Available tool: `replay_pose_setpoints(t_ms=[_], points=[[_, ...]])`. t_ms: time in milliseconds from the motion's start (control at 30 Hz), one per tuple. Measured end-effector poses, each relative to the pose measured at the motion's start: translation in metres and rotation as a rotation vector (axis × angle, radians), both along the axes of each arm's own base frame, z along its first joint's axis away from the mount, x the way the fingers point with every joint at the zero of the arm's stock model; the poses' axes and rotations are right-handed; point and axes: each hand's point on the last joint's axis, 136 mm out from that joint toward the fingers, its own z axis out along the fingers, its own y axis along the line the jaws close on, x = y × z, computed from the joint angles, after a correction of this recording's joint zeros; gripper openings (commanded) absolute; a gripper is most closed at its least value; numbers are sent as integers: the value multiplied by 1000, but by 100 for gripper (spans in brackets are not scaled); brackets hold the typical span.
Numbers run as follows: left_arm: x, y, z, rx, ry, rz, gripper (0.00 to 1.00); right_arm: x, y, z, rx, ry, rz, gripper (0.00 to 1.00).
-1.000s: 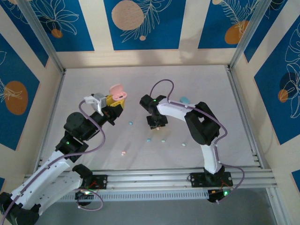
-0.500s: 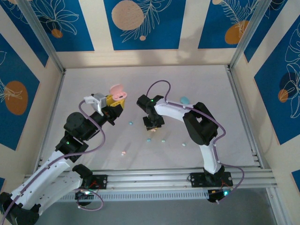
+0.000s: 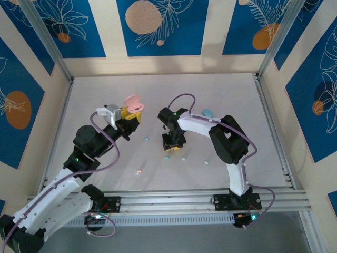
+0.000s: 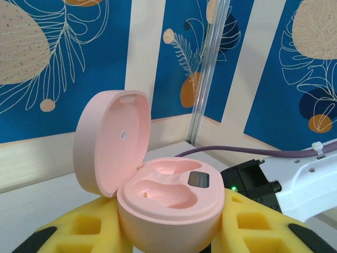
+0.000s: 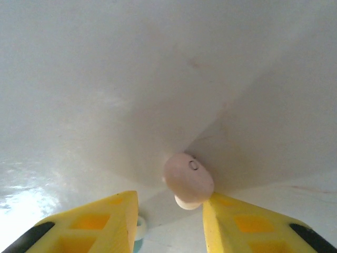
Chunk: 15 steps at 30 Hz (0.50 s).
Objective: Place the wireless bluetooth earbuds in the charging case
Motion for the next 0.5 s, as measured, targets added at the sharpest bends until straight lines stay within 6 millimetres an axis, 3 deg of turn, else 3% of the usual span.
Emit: replay_pose_setpoints(t_ms=[267, 500], points=[[0, 0, 0, 0, 0, 0, 28, -5, 17, 11, 101, 10, 10, 36], [0, 0, 0, 0, 0, 0, 28, 8, 4, 28, 127, -43, -56, 35]])
